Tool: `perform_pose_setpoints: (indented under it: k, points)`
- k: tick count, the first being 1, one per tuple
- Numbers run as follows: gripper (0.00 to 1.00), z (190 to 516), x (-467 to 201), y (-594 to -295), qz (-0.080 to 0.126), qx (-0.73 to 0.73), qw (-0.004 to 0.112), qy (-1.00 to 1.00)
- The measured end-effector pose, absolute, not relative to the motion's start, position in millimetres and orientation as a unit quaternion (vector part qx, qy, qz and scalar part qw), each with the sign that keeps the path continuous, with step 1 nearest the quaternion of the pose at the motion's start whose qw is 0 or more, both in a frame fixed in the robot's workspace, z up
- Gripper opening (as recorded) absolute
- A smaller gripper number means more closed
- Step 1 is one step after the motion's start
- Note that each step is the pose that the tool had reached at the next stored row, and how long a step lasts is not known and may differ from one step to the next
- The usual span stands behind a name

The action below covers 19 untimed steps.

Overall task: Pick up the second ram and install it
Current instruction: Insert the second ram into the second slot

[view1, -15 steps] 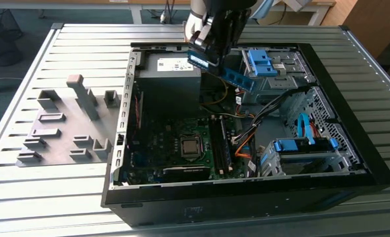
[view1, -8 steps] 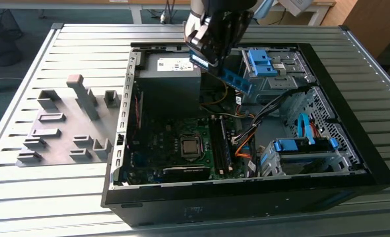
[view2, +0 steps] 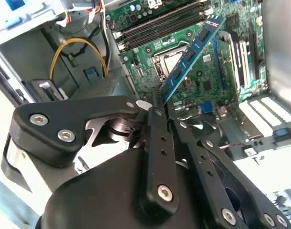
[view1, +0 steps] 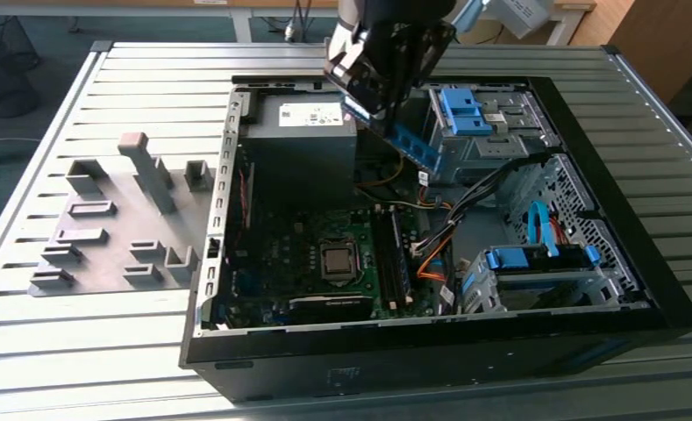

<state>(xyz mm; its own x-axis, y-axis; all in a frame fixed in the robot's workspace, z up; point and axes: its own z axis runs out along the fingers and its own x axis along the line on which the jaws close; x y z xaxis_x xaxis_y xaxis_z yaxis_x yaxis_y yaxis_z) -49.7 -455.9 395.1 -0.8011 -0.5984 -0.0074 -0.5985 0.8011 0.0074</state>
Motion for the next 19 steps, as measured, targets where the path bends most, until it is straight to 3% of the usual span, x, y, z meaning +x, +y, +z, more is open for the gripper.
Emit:
perform_pose_setpoints:
  k: [19]
  points:
    - [0.14,391.6,-49.7,-455.9,0.004,-0.191,0.003,0.982]
